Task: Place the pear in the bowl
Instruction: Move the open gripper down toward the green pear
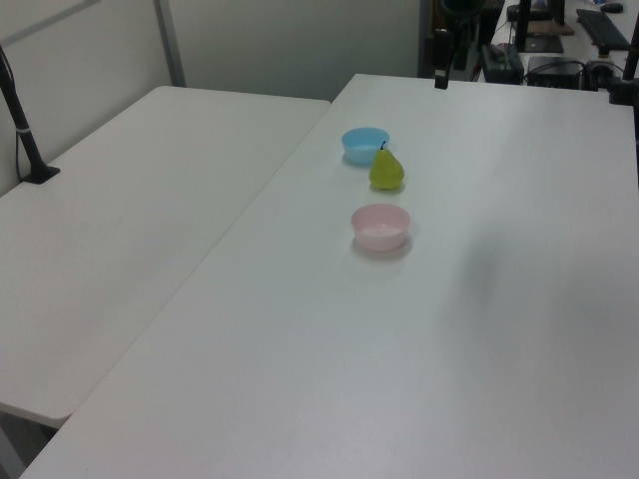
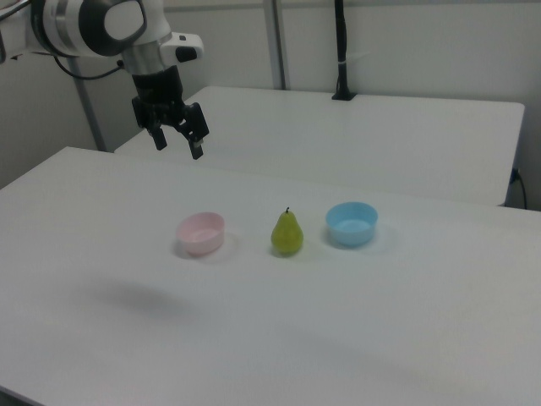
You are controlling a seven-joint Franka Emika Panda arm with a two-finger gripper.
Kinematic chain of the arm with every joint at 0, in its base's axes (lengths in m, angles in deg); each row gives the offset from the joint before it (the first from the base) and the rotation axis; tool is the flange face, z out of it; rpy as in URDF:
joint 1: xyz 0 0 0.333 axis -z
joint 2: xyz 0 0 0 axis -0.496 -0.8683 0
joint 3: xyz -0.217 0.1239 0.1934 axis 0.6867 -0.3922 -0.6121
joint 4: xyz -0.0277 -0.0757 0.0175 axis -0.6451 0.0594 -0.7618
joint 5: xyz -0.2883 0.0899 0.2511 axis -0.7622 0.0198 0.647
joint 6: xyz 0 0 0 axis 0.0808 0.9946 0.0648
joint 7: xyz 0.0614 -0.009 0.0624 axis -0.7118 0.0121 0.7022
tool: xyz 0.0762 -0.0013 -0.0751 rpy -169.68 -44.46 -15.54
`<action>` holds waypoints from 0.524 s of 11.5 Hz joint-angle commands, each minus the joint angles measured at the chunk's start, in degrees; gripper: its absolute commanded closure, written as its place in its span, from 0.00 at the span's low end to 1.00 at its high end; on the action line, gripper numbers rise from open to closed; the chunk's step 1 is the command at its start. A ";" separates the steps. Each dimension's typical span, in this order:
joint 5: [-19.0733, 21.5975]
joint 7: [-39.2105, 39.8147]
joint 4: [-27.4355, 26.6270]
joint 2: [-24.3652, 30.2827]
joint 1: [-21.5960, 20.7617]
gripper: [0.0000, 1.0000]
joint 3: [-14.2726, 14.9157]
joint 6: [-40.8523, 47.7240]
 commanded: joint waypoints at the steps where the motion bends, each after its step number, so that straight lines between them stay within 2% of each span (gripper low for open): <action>1: -1.10 -0.41 -2.20 1.99 -0.34 0.00 -0.06 0.17; 6: -1.10 1.69 -3.18 1.73 -0.25 0.00 -0.14 -0.35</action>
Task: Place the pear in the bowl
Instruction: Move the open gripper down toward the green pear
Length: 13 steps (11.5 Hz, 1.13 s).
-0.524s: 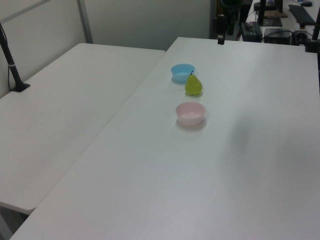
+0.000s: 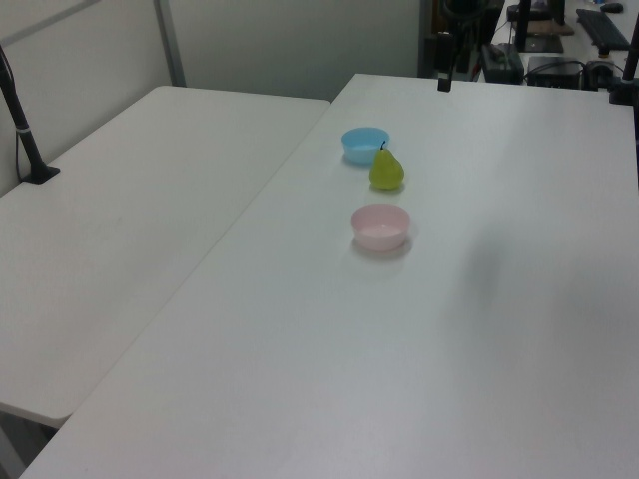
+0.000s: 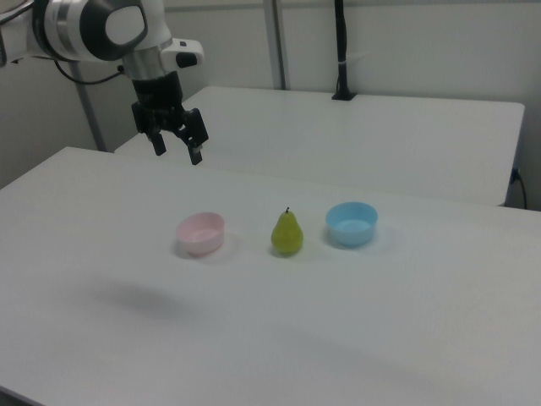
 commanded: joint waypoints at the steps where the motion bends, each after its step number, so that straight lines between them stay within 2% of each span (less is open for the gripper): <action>1: -1.10 4.03 -1.77 1.11 0.10 0.00 -0.09 -0.44; 3: -0.83 7.12 -1.42 0.23 0.54 0.00 0.61 -2.01; 8: -0.39 12.40 -1.33 -2.76 5.02 0.00 0.70 -10.97; 13: -0.39 13.11 -1.25 -11.62 7.13 0.00 0.70 -23.71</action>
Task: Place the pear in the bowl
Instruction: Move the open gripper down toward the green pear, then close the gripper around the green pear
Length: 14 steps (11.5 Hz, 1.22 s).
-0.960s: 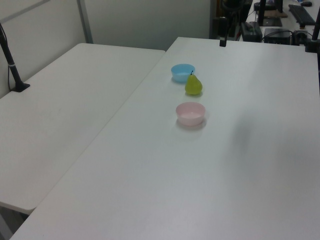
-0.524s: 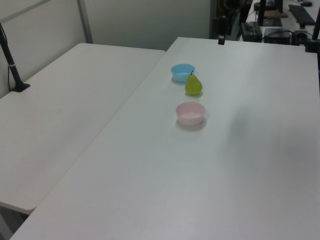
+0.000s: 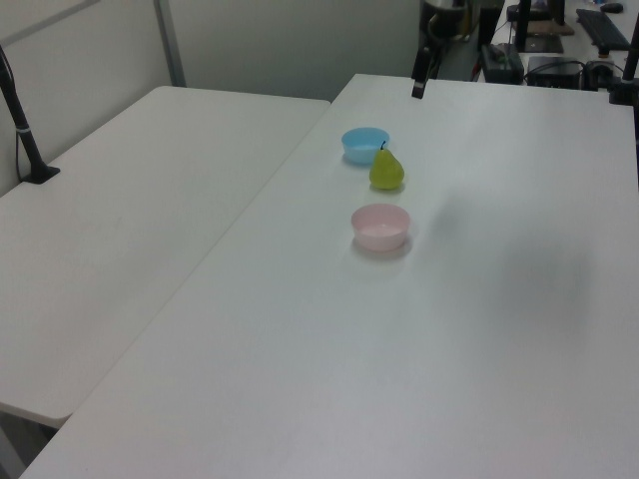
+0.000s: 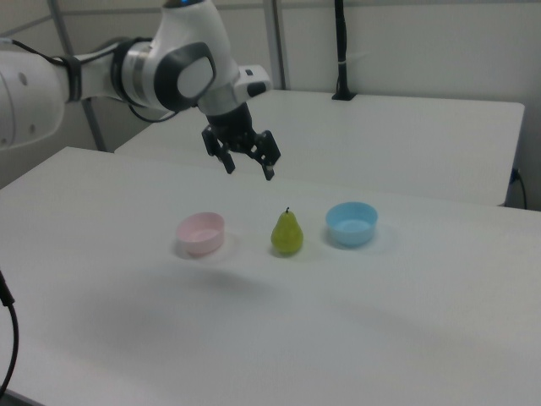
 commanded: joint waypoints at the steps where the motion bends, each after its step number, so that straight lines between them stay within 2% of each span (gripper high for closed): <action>1: -0.37 1.33 -0.40 -4.62 -0.11 0.00 0.07 -6.80; 7: -1.07 1.33 -0.49 -14.46 0.51 0.00 0.16 -19.64; 14: -2.47 1.06 -0.49 -20.09 0.51 0.00 0.16 -24.92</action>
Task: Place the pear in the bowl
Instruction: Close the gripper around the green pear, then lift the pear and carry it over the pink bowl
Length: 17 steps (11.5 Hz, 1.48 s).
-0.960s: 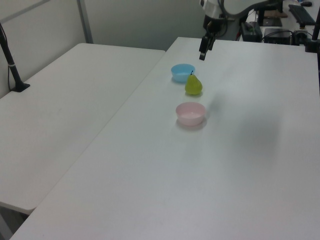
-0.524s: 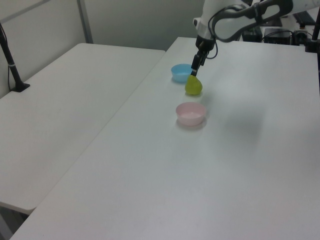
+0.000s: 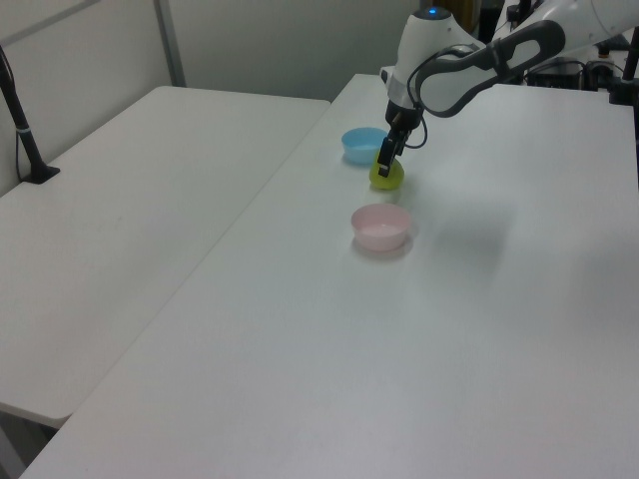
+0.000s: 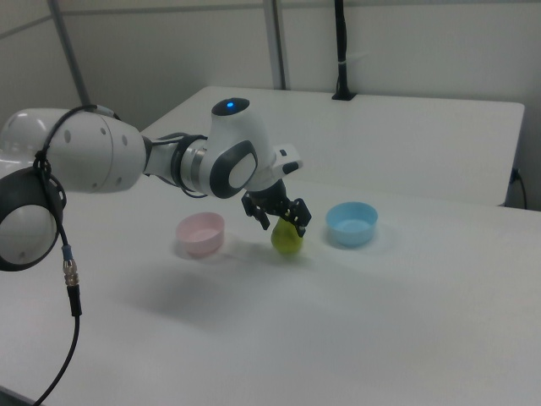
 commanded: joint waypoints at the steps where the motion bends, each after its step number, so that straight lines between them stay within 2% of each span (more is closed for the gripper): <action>1: -2.53 0.90 -0.15 -2.23 -0.05 0.00 0.17 -4.38; 2: -2.62 0.90 -0.15 -2.32 0.04 0.02 0.08 -5.08; 3: -2.62 1.07 -0.15 -2.32 0.04 0.14 0.08 -5.18; 6: -2.62 1.16 -0.24 -2.32 0.04 0.66 0.08 -5.18; 7: -2.62 1.16 -0.32 -2.32 0.04 0.76 0.08 -5.18; 10: -2.54 0.90 -0.33 -1.28 0.04 0.76 0.17 -4.83; 13: -2.45 0.64 -2.42 4.60 0.48 0.76 0.17 -2.73; 15: -2.45 0.55 -4.89 10.48 0.56 0.76 0.17 1.65; 17: -2.45 0.55 -4.98 14.45 0.92 0.76 -0.09 7.45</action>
